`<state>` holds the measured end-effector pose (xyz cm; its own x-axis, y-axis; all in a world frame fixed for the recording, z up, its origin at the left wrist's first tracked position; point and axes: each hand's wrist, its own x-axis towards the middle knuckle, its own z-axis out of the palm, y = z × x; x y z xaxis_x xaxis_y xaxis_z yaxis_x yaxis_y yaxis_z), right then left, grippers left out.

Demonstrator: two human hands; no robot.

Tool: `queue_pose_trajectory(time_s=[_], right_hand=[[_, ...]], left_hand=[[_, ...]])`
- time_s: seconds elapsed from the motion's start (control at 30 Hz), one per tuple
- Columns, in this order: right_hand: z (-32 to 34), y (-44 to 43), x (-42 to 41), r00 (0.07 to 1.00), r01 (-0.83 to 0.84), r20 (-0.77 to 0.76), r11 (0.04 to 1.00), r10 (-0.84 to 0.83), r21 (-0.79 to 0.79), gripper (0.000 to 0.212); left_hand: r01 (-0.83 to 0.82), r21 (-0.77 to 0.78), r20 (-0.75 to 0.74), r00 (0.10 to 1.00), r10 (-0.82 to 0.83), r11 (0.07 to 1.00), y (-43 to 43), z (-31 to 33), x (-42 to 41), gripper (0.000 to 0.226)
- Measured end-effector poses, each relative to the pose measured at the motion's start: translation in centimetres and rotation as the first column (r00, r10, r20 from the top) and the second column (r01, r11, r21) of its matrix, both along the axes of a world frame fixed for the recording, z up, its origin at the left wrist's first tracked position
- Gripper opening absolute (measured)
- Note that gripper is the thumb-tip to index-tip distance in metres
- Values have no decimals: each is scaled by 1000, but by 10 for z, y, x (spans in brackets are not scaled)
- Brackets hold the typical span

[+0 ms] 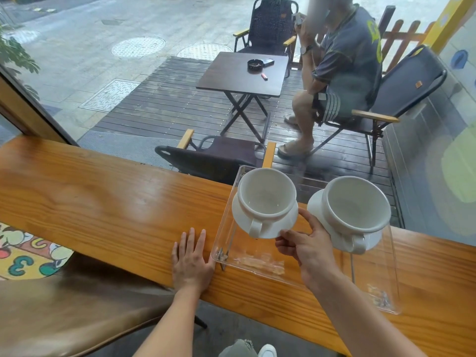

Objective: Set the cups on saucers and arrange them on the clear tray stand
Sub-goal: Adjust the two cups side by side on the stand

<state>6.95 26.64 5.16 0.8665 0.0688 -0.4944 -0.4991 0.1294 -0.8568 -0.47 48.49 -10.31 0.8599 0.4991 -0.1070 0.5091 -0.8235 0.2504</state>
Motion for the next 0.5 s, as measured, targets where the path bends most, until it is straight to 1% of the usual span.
queue_pose_trajectory(time_s=[0.17,0.5], right_hand=[[1,0,-4,998,-64,16,997,65,-38,64],[1,0,-6,996,-81,29,996,83,-38,67]], left_hand=[[1,7,-9,1000,0,1000,0,0,0,64],[2,8,-13,1000,-2,1000,0,1,0,64]])
